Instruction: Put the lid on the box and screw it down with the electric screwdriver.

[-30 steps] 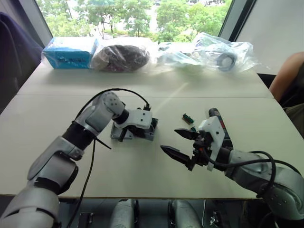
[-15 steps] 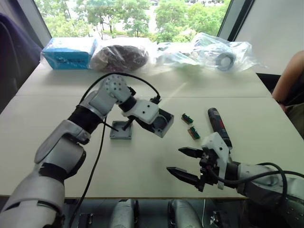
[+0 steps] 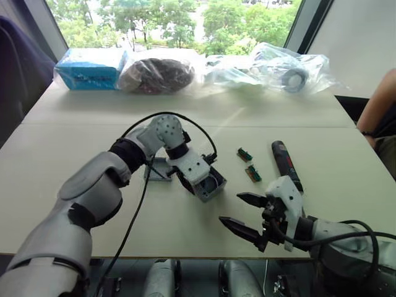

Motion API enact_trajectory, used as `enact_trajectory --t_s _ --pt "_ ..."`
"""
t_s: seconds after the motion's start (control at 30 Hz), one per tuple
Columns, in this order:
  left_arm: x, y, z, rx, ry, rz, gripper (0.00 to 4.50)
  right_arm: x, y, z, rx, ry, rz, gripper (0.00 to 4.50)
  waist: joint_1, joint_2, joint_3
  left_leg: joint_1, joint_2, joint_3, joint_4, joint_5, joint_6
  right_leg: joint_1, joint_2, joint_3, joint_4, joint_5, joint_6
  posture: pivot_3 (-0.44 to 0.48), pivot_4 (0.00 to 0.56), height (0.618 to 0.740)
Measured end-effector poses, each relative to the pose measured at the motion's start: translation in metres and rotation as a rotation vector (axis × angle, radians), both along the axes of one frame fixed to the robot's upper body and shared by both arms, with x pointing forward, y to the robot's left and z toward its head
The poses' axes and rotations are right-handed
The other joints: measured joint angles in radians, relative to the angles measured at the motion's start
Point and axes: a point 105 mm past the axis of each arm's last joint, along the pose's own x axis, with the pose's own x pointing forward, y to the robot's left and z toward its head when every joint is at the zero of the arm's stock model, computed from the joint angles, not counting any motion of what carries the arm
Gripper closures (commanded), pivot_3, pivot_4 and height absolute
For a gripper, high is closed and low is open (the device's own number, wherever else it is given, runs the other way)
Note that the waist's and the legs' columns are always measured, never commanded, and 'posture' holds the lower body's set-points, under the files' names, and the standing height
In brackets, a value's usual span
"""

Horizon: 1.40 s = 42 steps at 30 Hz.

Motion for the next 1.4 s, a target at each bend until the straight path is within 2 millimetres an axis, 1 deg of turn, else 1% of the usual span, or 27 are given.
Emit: enact_trajectory --t_s 0.03,0.1,0.13,0.2,0.23,0.27,0.33,0.37,0.43,0.47,0.5,0.53,0.57,0.6,0.63,0.7,0.8,0.87,1.03,1.27,1.4 --pt "0.001 0.0 0.001 -0.006 0.004 0.008 1.37 0.0 0.0 0.0 0.0 -0.001 -0.003 0.0 0.0 0.0 0.0 0.0 0.0 0.0 0.0 0.0 0.0 0.0 0.0 0.0 0.0 0.0 0.0 0.0 0.15 0.74" --pt "0.003 0.003 0.004 -0.015 0.009 0.032 1.37 0.001 0.001 0.001 0.003 -0.004 -0.002 0.0 -0.001 0.0 0.0 0.0 0.0 0.0 0.0 0.0 0.0 0.0 0.0 0.0 0.0 0.0 0.0 0.0 0.15 0.74" --pt "0.005 0.009 0.011 -0.028 0.012 0.064 1.37 0.0 0.001 0.003 0.005 -0.007 0.005 0.0 -0.004 0.0 0.0 0.0 0.001 0.0 0.0 0.0 0.0 0.0 0.0 0.0 0.0 0.0 0.0 0.0 0.15 0.74" --pt "0.012 0.023 0.033 -0.055 0.003 0.142 1.37 0.0 0.003 0.006 0.01 -0.01 0.023 0.0 -0.007 0.0 0.0 0.0 0.003 0.0 0.0 0.0 0.0 -0.001 0.001 0.0 0.001 0.0 0.0 0.0 0.15 0.74" --pt "0.015 0.032 0.047 -0.085 0.001 0.198 1.37 0.0 0.003 0.01 0.011 -0.019 0.039 0.0 -0.008 0.0 0.0 0.0 0.004 0.0 0.0 0.0 0.0 -0.001 0.001 0.0 0.001 0.0 0.0 0.0 0.15 0.74" --pt "0.019 0.044 0.065 -0.121 0.002 0.273 1.37 0.002 0.003 0.017 0.011 -0.04 0.057 0.0 -0.009 0.0 0.0 0.0 0.004 -0.001 0.0 0.0 0.0 0.0 0.001 0.0 0.001 0.0 0.0 0.0 0.15 0.74" --pt "0.024 0.06 0.089 -0.181 0.015 0.4 1.37 0.006 0.004 0.029 0.022 -0.084 0.081 0.0 -0.007 0.0 0.0 0.001 0.004 0.0 0.0 0.0 0.0 0.0 0.002 0.0 0.001 0.0 0.0 0.0 0.15 0.74" --pt "0.027 0.069 0.099 -0.217 0.043 0.493 1.37 0.01 0.006 0.037 0.031 -0.11 0.102 0.0 -0.007 0.0 0.0 0.001 0.004 0.0 0.0 0.0 0.0 0.0 0.002 0.0 0.001 0.0 0.0 0.0 0.15 0.74" --pt "0.034 0.081 0.113 -0.303 0.09 0.678 1.37 0.014 0.009 0.048 0.034 -0.152 0.132 0.0 -0.003 0.0 0.0 0.001 0.004 -0.001 0.0 0.0 0.0 0.0 0.002 0.0 0.001 0.0 0.0 0.0 0.15 0.74" --pt "0.038 0.086 0.115 -0.352 0.115 0.788 1.37 0.016 0.011 0.051 0.036 -0.164 0.15 0.0 0.001 0.0 0.0 0.001 0.004 -0.001 0.0 0.0 0.0 0.001 0.001 -0.001 0.001 0.0 0.001 0.0 0.15 0.74" --pt "0.041 0.089 0.115 -0.376 0.125 0.857 1.37 0.017 0.013 0.053 0.036 -0.17 0.164 0.0 0.003 0.0 0.0 0.001 0.004 -0.001 0.0 0.0 0.0 0.001 0.001 -0.001 0.001 0.0 0.001 0.0 0.15 0.74" --pt "0.048 0.095 0.111 -0.42 0.141 1.01 1.37 0.019 0.017 0.055 0.026 -0.186 0.192 0.0 0.001 0.0 0.0 0.001 0.004 -0.001 0.0 0.0 0.0 0.001 0.001 -0.001 0.001 0.0 0.001 0.0 0.15 0.74" --pt "0.053 0.099 0.105 -0.444 0.148 1.126 1.37 0.021 0.02 0.056 0.01 -0.202 0.211 0.0 -0.001 0.0 0.0 0.0 0.004 -0.001 0.001 0.0 0.0 0.001 0.001 0.0 0.001 0.0 0.002 0.0 0.15 0.74" --pt "0.058 0.104 0.095 -0.457 0.154 1.283 1.37 0.025 0.024 0.055 -0.018 -0.221 0.229 0.0 -0.003 0.0 0.0 0.0 0.004 -0.001 0.002 0.0 0.0 0.001 0.001 0.0 0.001 0.001 0.003 0.0 0.15 0.74" --pt "0.059 0.108 0.086 -0.45 0.159 1.372 1.37 0.027 0.025 0.053 -0.035 -0.229 0.237 0.0 -0.002 0.0 0.0 0.0 0.004 -0.001 0.002 0.0 0.0 0.001 0.001 0.0 0.002 0.001 0.003 0.0 0.15 0.74" --pt "0.054 0.117 0.07 -0.434 0.175 1.556 1.37 0.033 0.029 0.047 -0.063 -0.241 0.258 0.0 -0.005 0.0 0.0 0.0 0.004 -0.001 0.003 0.0 0.0 0.001 0.001 0.0 0.002 0.001 0.003 0.0 0.15 0.74" --pt "0.04 0.121 0.044 -0.359 0.212 1.766 1.37 0.041 0.033 0.04 -0.085 -0.252 0.281 0.0 -0.001 0.0 0.0 0.0 0.004 -0.001 0.003 0.0 0.0 0.0 0.001 0.0 0.003 0.001 0.003 0.0 0.15 0.74" --pt "0.035 0.126 0.036 -0.332 0.223 1.862 1.37 0.042 0.036 0.038 -0.082 -0.257 0.298 0.0 0.0 0.0 0.0 0.0 0.003 -0.001 0.004 0.0 0.0 0.0 0.001 0.0 0.003 0.001 0.003 0.0 0.15 0.74" --pt "0.027 0.133 0.035 -0.312 0.213 1.994 1.37 0.046 0.042 0.035 -0.066 -0.266 0.315 0.0 -0.001 0.0 0.0 0.0 0.002 -0.001 0.004 0.0 -0.001 0.0 0.002 0.0 0.004 0.001 0.003 0.0 0.15 0.74" --pt "0.025 0.136 0.022 -0.282 0.201 2.035 1.37 0.049 0.046 0.035 -0.041 -0.278 0.294 0.0 0.0 -0.001 0.0 0.0 0.002 0.0 0.004 0.001 -0.002 0.0 0.001 0.0 0.004 0.001 0.003 0.0 0.15 0.74" --pt "0.028 0.142 0.013 -0.254 0.202 2.08 1.37 0.047 0.048 0.033 -0.031 -0.274 0.278 0.0 0.0 0.0 0.0 0.0 0.002 0.0 0.004 0.001 -0.002 0.0 0.001 0.0 0.004 0.001 0.003 0.0 0.15 0.74"
